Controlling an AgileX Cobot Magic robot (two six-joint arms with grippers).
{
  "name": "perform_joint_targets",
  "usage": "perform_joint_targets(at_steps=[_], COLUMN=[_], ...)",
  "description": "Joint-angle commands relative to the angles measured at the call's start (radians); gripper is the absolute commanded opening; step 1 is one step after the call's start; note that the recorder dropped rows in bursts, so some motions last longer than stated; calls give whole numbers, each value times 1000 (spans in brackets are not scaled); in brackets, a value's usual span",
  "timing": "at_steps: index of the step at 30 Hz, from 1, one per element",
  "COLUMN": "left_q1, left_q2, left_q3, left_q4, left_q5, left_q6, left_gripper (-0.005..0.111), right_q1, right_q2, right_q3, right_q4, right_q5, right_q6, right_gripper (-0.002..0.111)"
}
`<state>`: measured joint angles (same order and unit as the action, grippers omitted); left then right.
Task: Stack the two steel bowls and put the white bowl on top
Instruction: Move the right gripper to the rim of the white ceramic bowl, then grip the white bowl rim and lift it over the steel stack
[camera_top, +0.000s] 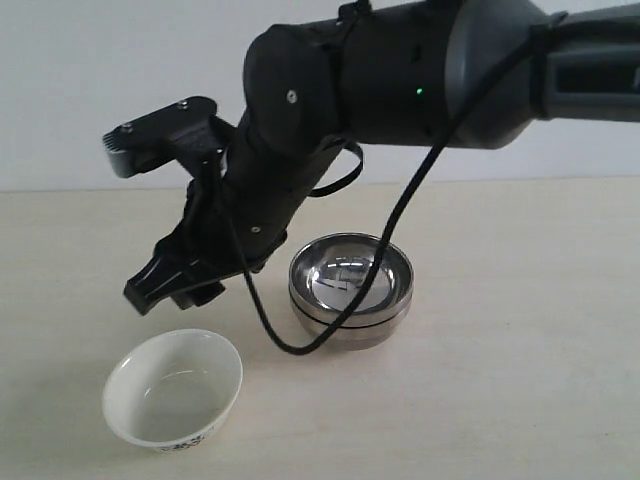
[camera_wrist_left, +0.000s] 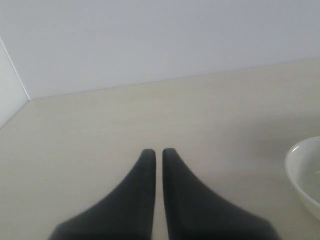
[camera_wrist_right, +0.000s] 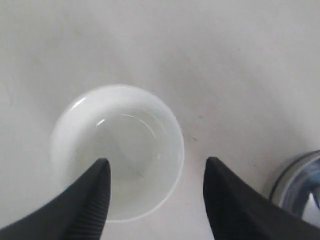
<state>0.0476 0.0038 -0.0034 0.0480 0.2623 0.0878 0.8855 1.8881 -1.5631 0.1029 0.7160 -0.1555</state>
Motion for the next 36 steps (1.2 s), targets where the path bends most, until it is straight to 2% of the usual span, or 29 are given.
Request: perform_joint_targets(at_steps=[1,14,32,33,35,36], left_q1=[0,0,0,0,0,0], left_q2=[-4,-4,-4,-4,-4,-4], left_q3=[3,3,3,3,3,3], left_q4=[-7,-7,-7,-7,-7,-7], left_q5=[-6,-6,-6,-6,-6,-6], left_q6=[-10,-10,-10,-10,-10,-10], left_gripper=[4,4,4,4,4,4], right_q1=[13,11,-27,-27,-27,-27], right_q2=[42,194,298,303,303,298], right_q3=[4,4,4,4,4,4], right_q4=[-5,-25,-46,-46,-46,-46], right_q5=[-60,-191,-192,-190,-178,-164], right_q6=[-7,-17,-5,-5,-5,-5], right_gripper=[50,50,49,45,20,0])
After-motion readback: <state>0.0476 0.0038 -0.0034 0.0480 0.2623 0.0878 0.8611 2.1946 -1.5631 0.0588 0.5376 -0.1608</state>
